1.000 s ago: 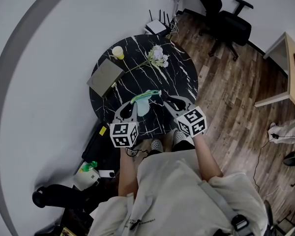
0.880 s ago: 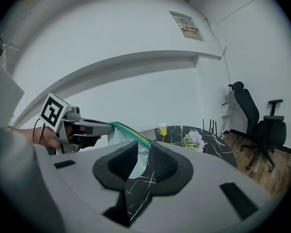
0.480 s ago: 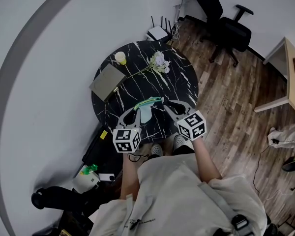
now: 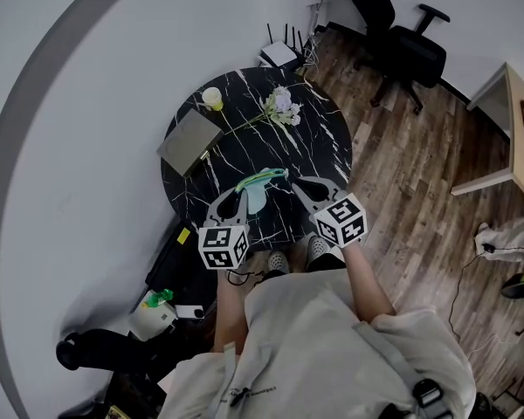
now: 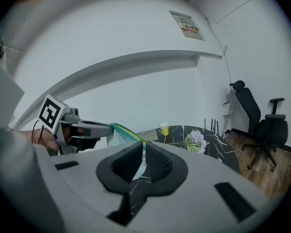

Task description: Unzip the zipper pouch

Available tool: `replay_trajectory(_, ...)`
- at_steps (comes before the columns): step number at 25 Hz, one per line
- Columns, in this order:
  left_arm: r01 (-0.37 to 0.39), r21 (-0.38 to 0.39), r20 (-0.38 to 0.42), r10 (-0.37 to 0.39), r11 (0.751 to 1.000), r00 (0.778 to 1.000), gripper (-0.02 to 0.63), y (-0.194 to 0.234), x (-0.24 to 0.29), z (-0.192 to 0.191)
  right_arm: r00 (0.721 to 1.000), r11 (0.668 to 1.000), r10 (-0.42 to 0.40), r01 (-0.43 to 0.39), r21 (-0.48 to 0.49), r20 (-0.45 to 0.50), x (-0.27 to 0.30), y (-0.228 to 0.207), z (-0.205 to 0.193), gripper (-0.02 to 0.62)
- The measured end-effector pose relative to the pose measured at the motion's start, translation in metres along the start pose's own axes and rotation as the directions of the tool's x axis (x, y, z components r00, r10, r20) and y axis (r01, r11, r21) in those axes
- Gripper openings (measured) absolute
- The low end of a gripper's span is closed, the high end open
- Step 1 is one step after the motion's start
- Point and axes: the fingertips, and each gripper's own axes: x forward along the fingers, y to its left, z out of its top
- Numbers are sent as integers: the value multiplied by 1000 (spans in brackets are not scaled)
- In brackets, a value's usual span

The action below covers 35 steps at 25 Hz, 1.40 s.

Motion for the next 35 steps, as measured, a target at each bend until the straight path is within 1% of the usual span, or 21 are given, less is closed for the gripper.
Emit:
replay_trajectory(4, 1, -2, 0, -1, 1000, 1000, 49, -1, -1, 0, 1000, 1000, 0, 0, -10, -1, -1, 3, 1, 8)
replay_trajectory(9, 8, -4, 1, -8, 1000, 1000, 50, -2, -3, -2, 1000, 1000, 7, -6, -20, 23, 0, 9, 7, 8)
replay_trajectory(16, 1, -10, 5, -1, 1000, 1000, 51, -1, -5, 0, 1000, 1000, 12, -12, 3, 14, 0, 11, 3, 8)
replay_trajectory(24, 2, -26, 13, -2, 1000, 1000, 50, -2, -5, 0, 999, 999, 32, -32, -7, 8, 1, 15, 2, 8)
replay_trajectory(35, 20, -26, 14, -19, 999, 1000, 49, -3, -5, -2, 1000, 1000, 20, -21, -13, -6, 3, 17, -3, 6)
